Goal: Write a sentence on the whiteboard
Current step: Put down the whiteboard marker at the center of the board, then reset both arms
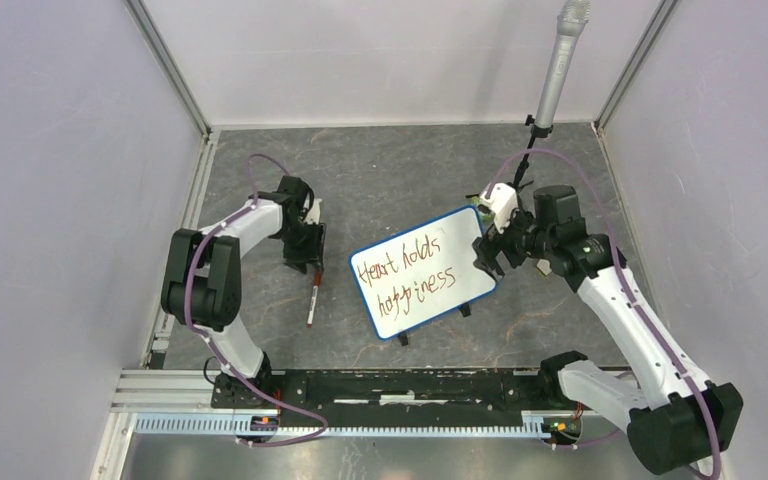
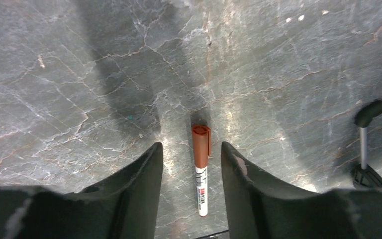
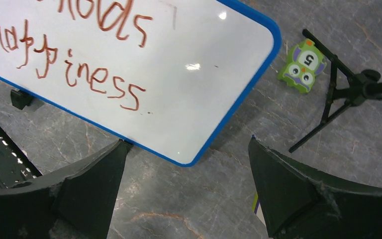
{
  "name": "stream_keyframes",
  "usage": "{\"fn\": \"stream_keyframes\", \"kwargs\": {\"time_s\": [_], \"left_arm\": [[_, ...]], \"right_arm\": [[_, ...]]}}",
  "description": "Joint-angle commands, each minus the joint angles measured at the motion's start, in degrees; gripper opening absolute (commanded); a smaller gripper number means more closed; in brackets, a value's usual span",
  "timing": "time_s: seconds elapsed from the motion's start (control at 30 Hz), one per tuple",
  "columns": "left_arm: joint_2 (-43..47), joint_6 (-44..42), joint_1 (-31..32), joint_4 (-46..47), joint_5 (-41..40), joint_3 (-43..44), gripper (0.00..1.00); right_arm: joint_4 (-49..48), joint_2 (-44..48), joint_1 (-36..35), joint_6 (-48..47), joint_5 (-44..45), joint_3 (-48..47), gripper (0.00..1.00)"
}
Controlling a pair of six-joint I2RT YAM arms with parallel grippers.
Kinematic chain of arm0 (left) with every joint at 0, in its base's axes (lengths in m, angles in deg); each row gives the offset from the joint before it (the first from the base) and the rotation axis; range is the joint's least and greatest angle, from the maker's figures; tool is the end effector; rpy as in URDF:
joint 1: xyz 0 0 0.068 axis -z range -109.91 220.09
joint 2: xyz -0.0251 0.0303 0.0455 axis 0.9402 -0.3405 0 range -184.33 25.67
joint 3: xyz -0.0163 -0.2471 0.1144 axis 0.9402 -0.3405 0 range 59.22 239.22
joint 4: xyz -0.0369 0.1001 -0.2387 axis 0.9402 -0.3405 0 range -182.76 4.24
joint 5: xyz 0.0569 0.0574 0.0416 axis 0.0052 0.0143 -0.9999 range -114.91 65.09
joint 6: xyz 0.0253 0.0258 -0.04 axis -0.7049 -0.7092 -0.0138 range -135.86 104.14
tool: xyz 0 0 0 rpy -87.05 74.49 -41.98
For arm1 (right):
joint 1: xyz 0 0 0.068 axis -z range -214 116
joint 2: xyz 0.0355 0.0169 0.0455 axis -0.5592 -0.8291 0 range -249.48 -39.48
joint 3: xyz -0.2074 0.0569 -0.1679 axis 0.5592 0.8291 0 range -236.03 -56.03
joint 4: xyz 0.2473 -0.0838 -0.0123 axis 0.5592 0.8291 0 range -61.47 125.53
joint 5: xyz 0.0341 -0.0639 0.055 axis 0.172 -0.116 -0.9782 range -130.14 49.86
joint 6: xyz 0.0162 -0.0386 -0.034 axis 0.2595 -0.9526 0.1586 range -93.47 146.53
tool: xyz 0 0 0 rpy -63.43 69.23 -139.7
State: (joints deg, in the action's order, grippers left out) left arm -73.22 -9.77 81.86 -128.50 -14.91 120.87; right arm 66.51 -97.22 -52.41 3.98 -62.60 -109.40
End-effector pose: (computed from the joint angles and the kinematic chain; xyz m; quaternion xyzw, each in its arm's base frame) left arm 0.3033 -0.0696 0.1664 0.0568 0.9908 -0.0993 0.0725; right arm 0.1920 0.0782 0.3058 -0.3876 0.8131 0.1638 0.4023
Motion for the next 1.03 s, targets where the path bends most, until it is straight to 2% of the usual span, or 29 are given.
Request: {"fn": "stream_keyframes", "kwargs": {"time_s": [0.0,0.03,0.1,0.17,0.33,0.47,0.5,0.57,0.7,0.83,1.0], "left_arm": [[4.6,-1.7,-0.1,-2.3,0.1,5.1,0.61],[5.7,-2.1,-0.3,-2.9,0.7,6.3,0.66],[7.0,-2.7,-1.1,-4.5,2.5,9.4,0.87],[7.8,-3.1,-2.7,-6.0,5.1,13.4,1.0],[7.1,-5.0,-9.9,-11.3,12.9,25.0,1.0],[4.2,-9.9,-19.2,-17.5,24.4,35.2,1.0],[3.9,-11.0,-21.7,-18.5,27.7,36.6,1.0],[3.7,-13.6,-25.0,-19.2,28.3,37.7,1.0],[4.4,-17.7,-29.5,-19.9,27.2,35.8,1.0],[6.1,-19.0,-32.6,-17.4,25.9,30.0,1.0],[6.8,-20.1,-33.5,-16.2,25.4,26.0,1.0]], "right_arm": [[1.1,-1.0,4.9,-2.0,-5.0,-4.0,0.98],[1.6,-1.2,6.1,-2.8,-5.4,-4.9,0.98],[2.7,-2.0,8.9,-4.2,-6.7,-6.5,0.98],[4.1,-2.9,12.3,-5.9,-8.8,-8.2,0.98],[7.5,-5.8,22.1,-10.4,-13.3,-12.0,0.98],[9.5,-9.1,30.2,-14.1,-16.8,-14.5,0.98],[9.8,-10.0,32.7,-15.0,-17.7,-14.8,0.98],[10.2,-11.9,36.6,-16.4,-18.9,-15.3,0.98],[10.5,-15.5,42.1,-18.9,-19.4,-15.7,0.98],[9.2,-19.2,46.1,-20.2,-18.9,-16.9,0.98],[7.2,-21.3,46.8,-20.0,-17.6,-16.3,0.98]]}}
